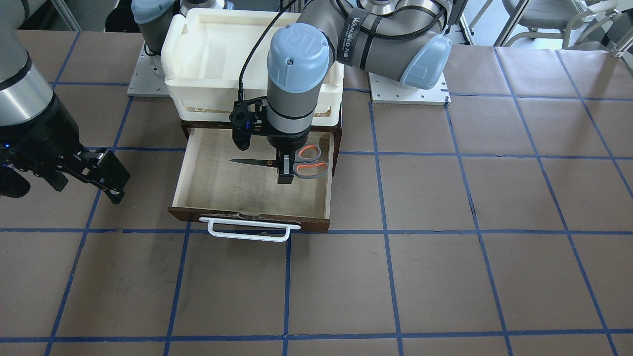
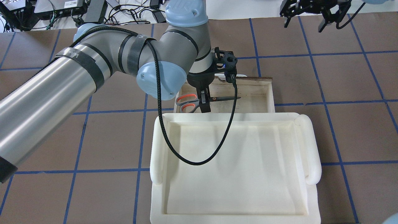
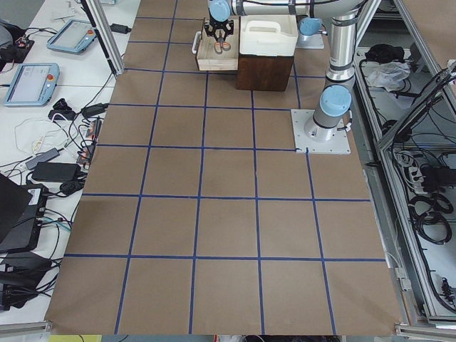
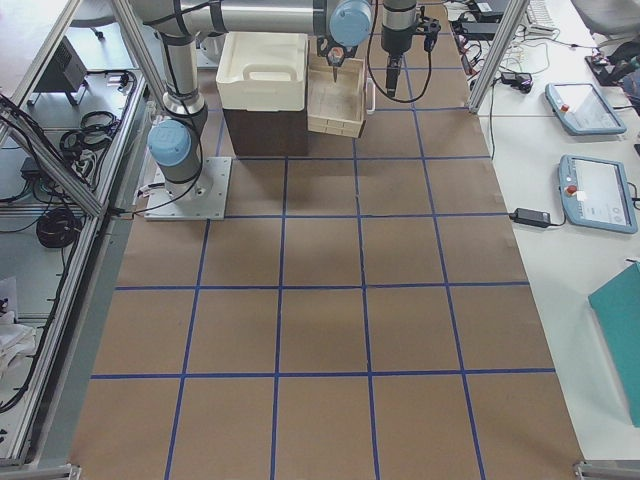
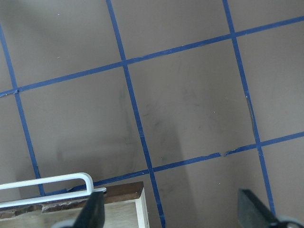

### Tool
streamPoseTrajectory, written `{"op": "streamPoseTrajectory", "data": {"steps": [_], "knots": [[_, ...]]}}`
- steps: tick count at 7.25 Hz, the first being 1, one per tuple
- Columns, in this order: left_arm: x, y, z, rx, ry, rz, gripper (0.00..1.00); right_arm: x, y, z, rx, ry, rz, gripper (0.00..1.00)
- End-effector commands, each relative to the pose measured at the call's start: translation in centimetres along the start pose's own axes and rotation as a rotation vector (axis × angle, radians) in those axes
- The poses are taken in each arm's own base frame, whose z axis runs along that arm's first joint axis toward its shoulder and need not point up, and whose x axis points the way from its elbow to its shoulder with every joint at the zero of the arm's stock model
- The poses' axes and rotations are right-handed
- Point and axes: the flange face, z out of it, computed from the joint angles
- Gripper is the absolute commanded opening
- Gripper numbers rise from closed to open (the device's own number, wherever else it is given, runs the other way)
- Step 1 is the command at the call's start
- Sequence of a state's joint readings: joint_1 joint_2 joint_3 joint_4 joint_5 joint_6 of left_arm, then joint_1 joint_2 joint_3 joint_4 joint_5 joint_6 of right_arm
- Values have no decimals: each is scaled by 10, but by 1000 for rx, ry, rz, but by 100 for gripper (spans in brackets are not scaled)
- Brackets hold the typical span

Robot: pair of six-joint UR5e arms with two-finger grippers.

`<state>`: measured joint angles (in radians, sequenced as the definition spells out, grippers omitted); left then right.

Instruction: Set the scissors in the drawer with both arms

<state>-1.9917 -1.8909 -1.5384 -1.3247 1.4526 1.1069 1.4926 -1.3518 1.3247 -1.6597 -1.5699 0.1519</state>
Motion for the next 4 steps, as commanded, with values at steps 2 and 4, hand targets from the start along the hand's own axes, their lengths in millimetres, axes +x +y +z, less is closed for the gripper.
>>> {"op": "streamPoseTrajectory", "data": {"steps": [2, 4], "knots": [[7, -18, 19, -11, 2, 45, 0, 1, 0, 0, 2, 8, 0, 100], [5, -17, 30, -18, 14, 44, 0, 0, 2, 1, 0, 15, -2, 100]]}}
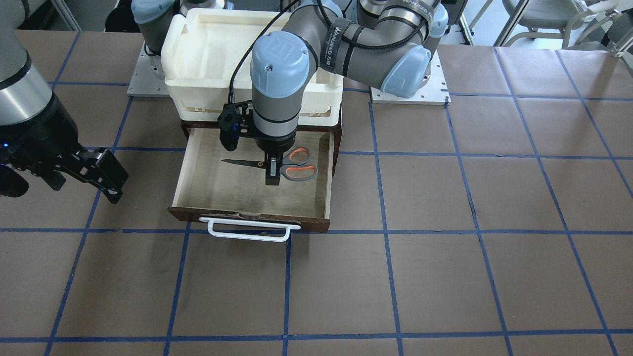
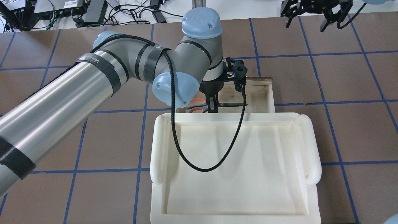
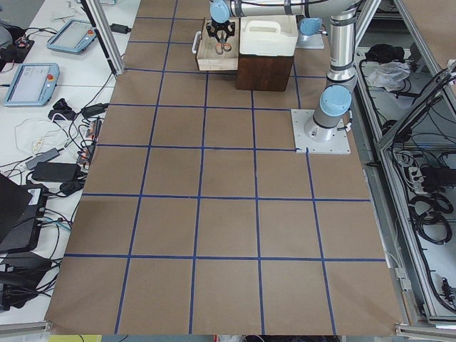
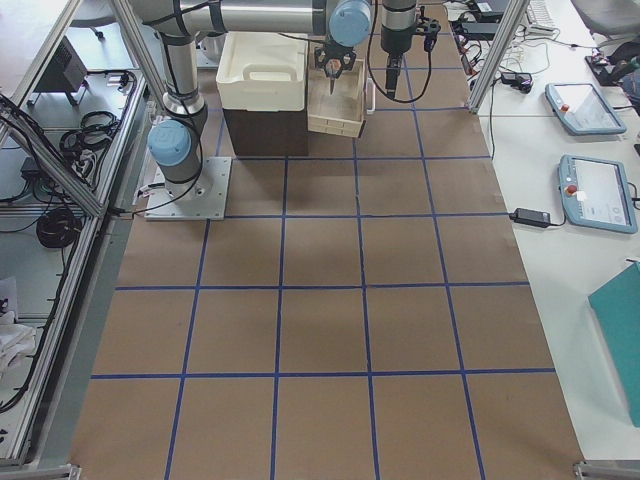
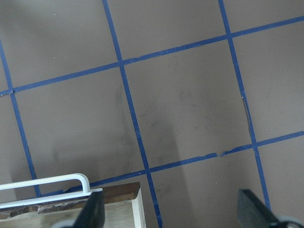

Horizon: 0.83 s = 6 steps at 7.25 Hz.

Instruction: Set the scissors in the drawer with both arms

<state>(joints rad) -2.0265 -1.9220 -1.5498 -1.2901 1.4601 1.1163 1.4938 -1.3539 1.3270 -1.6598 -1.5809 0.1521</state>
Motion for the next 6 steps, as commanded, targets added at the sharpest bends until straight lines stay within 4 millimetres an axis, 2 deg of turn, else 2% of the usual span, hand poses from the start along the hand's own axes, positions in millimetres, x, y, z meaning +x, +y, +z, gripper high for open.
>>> {"op": "streamPoseTrajectory", "data": {"steps": [1, 4, 6], "knots": [[0, -1, 10, -6, 12, 0, 0, 1, 7, 1, -2, 10, -5, 100], [-1, -1, 20, -15, 30, 0, 0, 1, 7, 5, 31, 7, -22, 100], [-2, -1, 27, -12, 28, 2, 0, -7, 17, 0, 32, -8, -35, 100]]}}
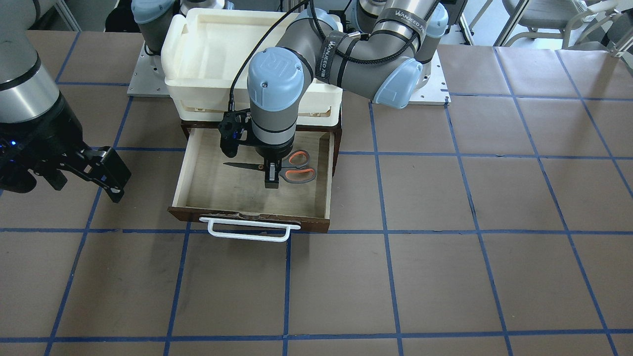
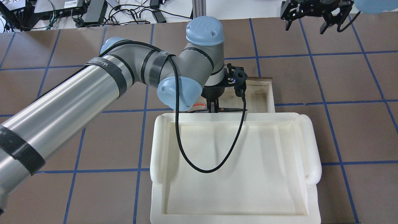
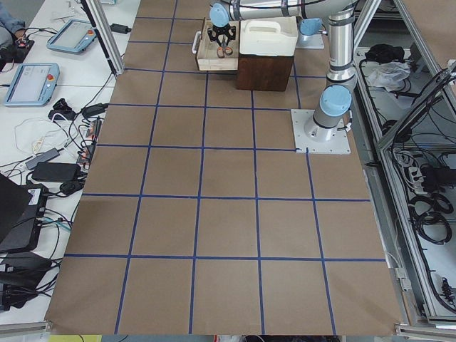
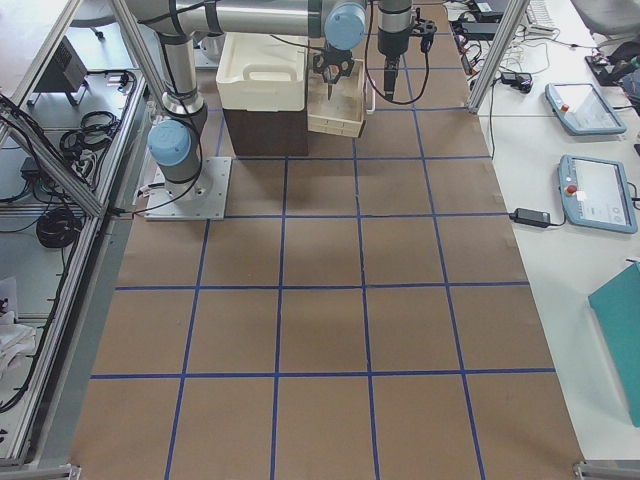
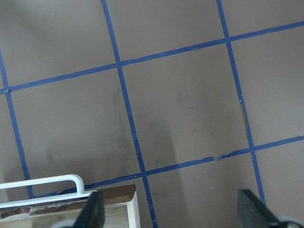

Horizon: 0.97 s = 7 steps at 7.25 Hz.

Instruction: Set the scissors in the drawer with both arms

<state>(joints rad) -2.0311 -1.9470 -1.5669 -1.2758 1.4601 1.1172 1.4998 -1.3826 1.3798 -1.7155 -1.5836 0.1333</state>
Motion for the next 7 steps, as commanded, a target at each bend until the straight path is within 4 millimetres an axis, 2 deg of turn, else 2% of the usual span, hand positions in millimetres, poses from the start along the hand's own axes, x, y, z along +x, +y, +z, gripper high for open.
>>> {"op": "streamPoseTrajectory", "data": {"steps": [1, 2, 4, 5, 6, 7], "knots": [[1, 0, 7, 1, 0, 4, 0, -15, 16, 0, -5, -7, -32, 100], [0, 1, 9, -1, 1, -4, 4, -18, 22, 1, -12, -9, -43, 100], [1, 1, 15, -3, 10, -9, 18, -30, 42, 1, -19, -11, -188, 100], [2, 2, 14, -4, 8, -8, 29, -30, 45, -3, -14, -13, -188, 100], [2, 1, 14, -3, 8, -17, 70, -30, 45, -3, -16, -13, -189, 100], [1, 1, 12, 5, 0, -19, 89, -29, 45, -1, -23, -9, -190, 100]]}}
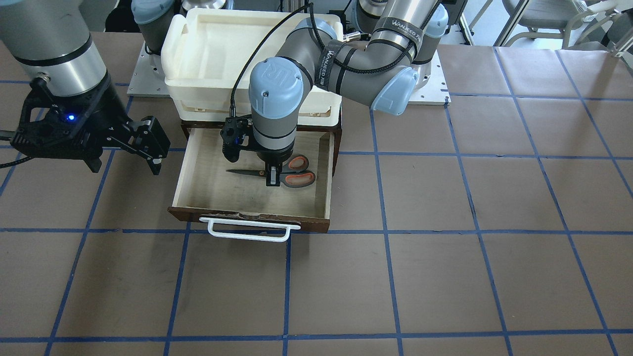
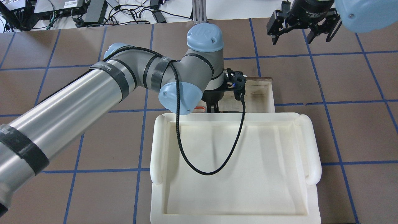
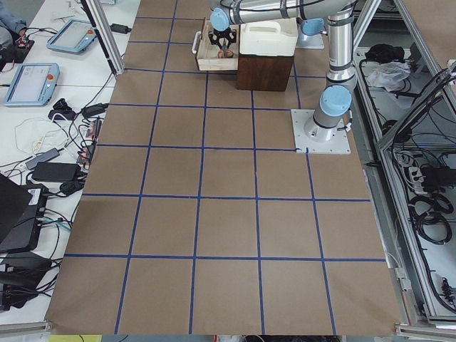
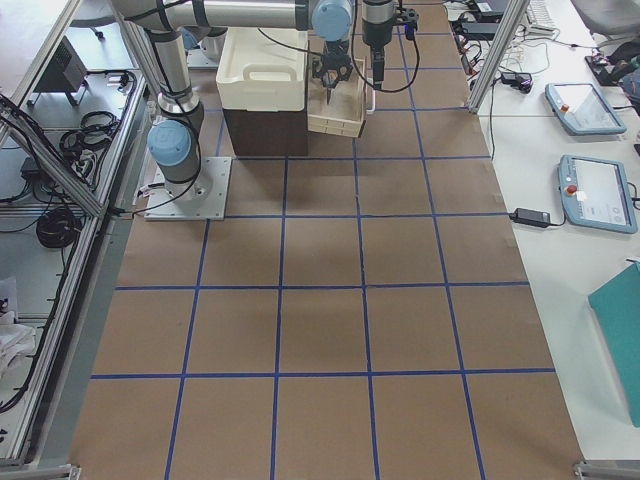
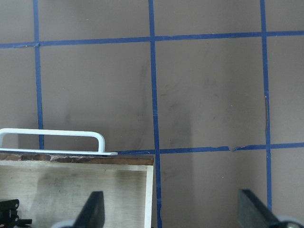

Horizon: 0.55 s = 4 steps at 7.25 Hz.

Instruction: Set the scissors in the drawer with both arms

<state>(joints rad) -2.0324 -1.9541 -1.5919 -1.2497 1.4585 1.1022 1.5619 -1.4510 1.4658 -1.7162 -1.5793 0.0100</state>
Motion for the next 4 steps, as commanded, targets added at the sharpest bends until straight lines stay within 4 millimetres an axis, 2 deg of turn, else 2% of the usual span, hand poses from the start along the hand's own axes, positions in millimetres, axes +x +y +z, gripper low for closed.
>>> {"op": "streamPoseTrajectory", "data": {"steps": [1, 3, 4], "knots": [[0, -1, -4, 8, -10, -11, 93, 1, 1, 0, -3, 4, 7, 100], [4, 1, -17, 13, -32, -14, 94, 0, 1, -2, 4, -1, 7, 100], [2, 3, -29, 22, -52, -17, 96, 1, 8, -12, 12, 4, 7, 100]]}}
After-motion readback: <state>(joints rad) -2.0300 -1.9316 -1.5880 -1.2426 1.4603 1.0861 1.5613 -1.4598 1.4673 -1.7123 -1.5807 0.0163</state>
